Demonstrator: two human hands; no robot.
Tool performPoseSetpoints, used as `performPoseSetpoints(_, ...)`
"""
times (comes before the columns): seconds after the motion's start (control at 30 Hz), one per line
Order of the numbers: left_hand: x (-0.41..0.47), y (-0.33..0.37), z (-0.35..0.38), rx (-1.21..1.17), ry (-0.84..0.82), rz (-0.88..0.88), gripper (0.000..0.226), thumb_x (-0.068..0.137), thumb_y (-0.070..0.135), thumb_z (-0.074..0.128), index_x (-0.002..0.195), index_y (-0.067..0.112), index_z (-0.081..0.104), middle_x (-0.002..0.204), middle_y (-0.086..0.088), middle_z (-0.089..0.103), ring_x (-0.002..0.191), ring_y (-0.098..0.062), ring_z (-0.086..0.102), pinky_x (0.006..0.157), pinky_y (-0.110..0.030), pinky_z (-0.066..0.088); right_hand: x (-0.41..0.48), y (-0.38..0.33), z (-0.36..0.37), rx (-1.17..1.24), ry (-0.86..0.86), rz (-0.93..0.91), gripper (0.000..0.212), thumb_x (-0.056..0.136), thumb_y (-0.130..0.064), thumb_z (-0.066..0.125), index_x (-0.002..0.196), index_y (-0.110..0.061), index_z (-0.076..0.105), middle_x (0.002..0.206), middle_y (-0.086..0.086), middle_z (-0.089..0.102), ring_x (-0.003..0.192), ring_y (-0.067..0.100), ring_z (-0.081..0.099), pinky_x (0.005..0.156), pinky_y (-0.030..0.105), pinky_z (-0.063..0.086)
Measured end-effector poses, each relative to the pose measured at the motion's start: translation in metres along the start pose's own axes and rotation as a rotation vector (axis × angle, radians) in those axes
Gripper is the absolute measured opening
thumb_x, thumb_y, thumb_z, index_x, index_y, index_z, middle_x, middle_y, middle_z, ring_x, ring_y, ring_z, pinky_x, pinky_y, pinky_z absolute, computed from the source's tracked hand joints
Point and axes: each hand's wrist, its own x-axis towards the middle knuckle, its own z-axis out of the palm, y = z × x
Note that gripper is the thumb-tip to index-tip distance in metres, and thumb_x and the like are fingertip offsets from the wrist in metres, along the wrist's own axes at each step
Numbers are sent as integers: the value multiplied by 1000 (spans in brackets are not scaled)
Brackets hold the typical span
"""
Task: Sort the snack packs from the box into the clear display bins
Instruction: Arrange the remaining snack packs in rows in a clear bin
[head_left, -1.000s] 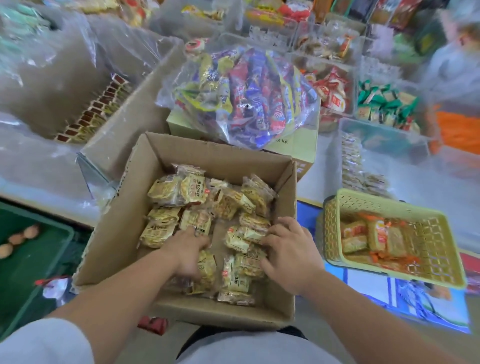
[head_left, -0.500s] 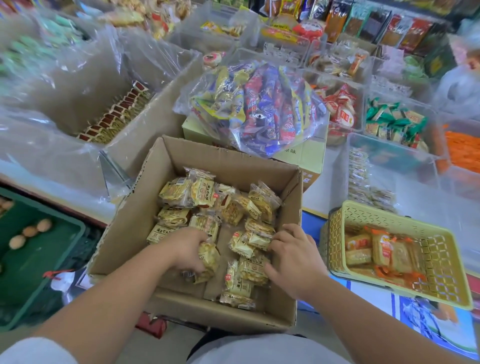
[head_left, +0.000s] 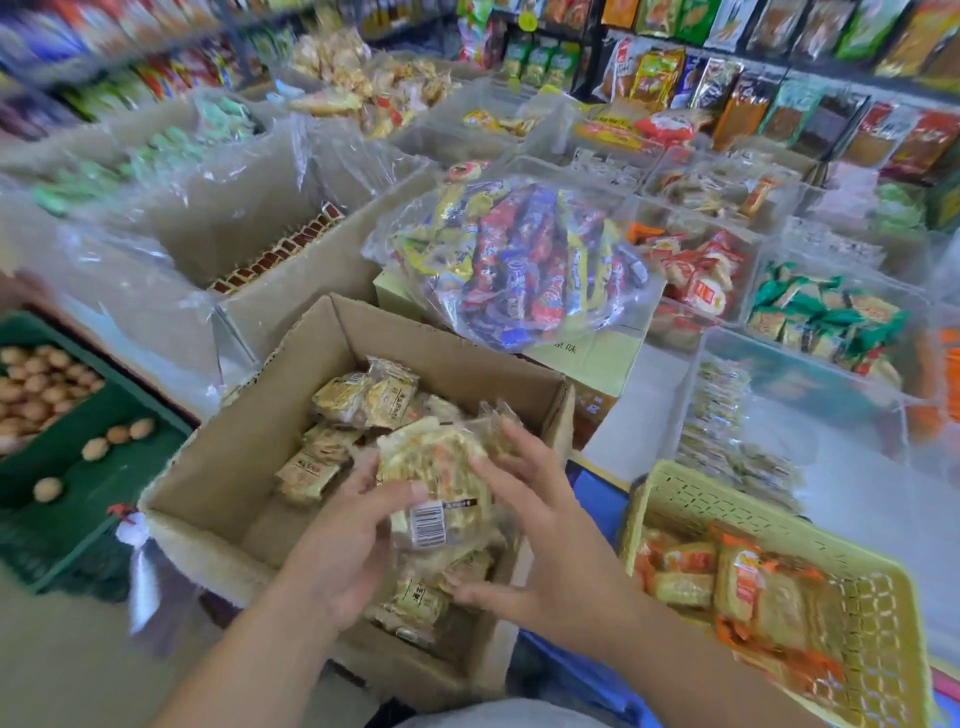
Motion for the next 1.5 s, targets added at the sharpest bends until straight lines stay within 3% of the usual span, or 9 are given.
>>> performPoseSetpoints(0.2, -20, -53, 86, -173, -164, -15, 50, 91, 46, 64, 131, 18, 70, 133, -19, 68, 121, -38, 67, 92, -57, 58, -44, 46, -50, -28, -9, -74, 84, 76, -29, 86, 148, -41, 44, 166, -18, 12, 146, 4, 31, 112, 31, 41)
performPoseSetpoints(0.3, -19, -77, 118, -332, -148, -44, 65, 97, 68, 41, 127, 20, 73, 138, -19, 65, 129, -39, 61, 106, -64, 47, -65, 64, -75, 33, -4, -45, 75, 78, -21, 81, 145, -36, 50, 164, -18, 23, 147, 4, 30, 114, 26, 36)
performPoseSetpoints(0.6, -17, -110, 182, 11, 146, 5, 41, 96, 46, 53, 124, 21, 70, 120, -11, 76, 106, -31, 75, 71, -43, 63, -98, 103, -136, 418, 56, 201, 41, 86, -38, 63, 126, -49, 62, 141, -28, 47, 133, 3, 48, 105, 42, 48)
performPoseSetpoints(0.7, -11, -110, 200, 85, 228, 8, 33, 105, 41, 50, 113, 20, 74, 114, -12, 77, 102, -31, 76, 73, -43, 62, -101, 116, -151, 561, 196, 287, 26, 89, -51, 61, 112, -43, 69, 117, -11, 66, 103, 13, 67, 90, 39, 54)
performPoseSetpoints(0.83, -1, -107, 224, 163, 247, 42, 31, 106, 37, 51, 110, 17, 74, 109, -12, 79, 96, -28, 77, 64, -37, 63, -109, 143, -169, 789, 290, 485, 54, 83, -67, 62, 102, -17, 71, 103, 18, 72, 101, 41, 67, 92, 63, 52)
performPoseSetpoints(0.93, 9, -109, 244, 239, 218, 33, 32, 106, 34, 52, 97, 24, 80, 110, -11, 79, 98, -28, 77, 85, -49, 60, -116, 158, -175, 966, 327, 517, 24, 90, -45, 69, 110, -31, 71, 106, 7, 76, 95, 35, 74, 75, 53, 62)
performPoseSetpoints(1.07, 21, -115, 270, 332, 130, -33, 33, 107, 40, 50, 117, 21, 74, 120, -13, 75, 113, -37, 70, 107, -61, 47, -129, 176, -176, 1024, 404, 610, 33, 89, -35, 73, 118, -41, 59, 110, -3, 74, 79, 36, 76, 66, 61, 60)
performPoseSetpoints(1.37, 51, -133, 301, 462, 104, -100, 31, 104, 38, 54, 87, 33, 79, 98, -5, 80, 74, -18, 77, 62, -31, 52, -145, 204, -197, 758, 391, 525, 23, 99, -29, 62, 113, -45, 69, 126, -13, 55, 90, 25, 74, 60, 20, 56)
performPoseSetpoints(1.5, 64, -136, 308, 451, 116, -140, 28, 104, 35, 53, 97, 26, 79, 102, -8, 80, 81, -21, 78, 57, -29, 55, -154, 215, -214, 609, 160, 464, 73, 83, 1, 48, 140, -44, 52, 138, -33, 42, 127, 0, 53, 94, 18, 51)
